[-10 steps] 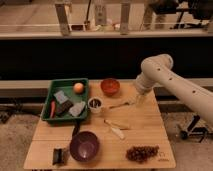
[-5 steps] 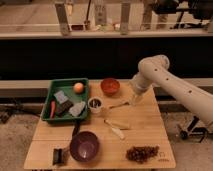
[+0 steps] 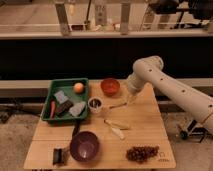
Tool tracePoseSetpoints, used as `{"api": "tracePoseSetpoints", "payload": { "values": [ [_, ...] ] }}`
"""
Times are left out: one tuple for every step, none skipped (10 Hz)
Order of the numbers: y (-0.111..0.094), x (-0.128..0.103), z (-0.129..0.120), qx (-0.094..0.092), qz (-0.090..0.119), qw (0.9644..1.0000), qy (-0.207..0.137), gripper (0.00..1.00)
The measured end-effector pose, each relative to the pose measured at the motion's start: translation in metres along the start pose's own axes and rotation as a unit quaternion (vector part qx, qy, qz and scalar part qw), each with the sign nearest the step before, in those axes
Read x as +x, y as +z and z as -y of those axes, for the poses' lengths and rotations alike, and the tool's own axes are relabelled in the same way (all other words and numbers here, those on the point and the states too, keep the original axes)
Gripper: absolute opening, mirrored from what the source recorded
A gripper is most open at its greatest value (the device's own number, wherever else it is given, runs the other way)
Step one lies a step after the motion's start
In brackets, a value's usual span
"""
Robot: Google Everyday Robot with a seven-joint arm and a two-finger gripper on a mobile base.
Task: Place pepper in table surface
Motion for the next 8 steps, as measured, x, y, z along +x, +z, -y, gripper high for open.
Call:
{"api": "tracePoseSetpoints", "payload": {
  "values": [
    [0.001, 0.0, 0.001, -0.001, 0.003, 1.0, -0.003, 0.8],
    [0.005, -0.008, 0.002, -0.004, 0.008, 0.9999, -0.008, 0.8],
    [0.01, -0.016, 0.005, -0.003, 0.013, 0.9998, -0.013, 0.8],
    [0.016, -0.025, 0.009, -0.002, 0.018, 0.9996, -0.02, 0.8],
    [0.019, -0.03, 0.011, -0.002, 0.021, 0.9995, -0.025, 0.8],
    [0.021, -0.028, 0.012, 0.0, 0.023, 0.9993, -0.029, 0.8],
    [0.023, -0.029, 0.013, 0.001, 0.026, 0.9991, -0.032, 0.8],
    [0.025, -0.032, 0.015, 0.001, 0.027, 0.999, -0.035, 0.8]
  ]
}}
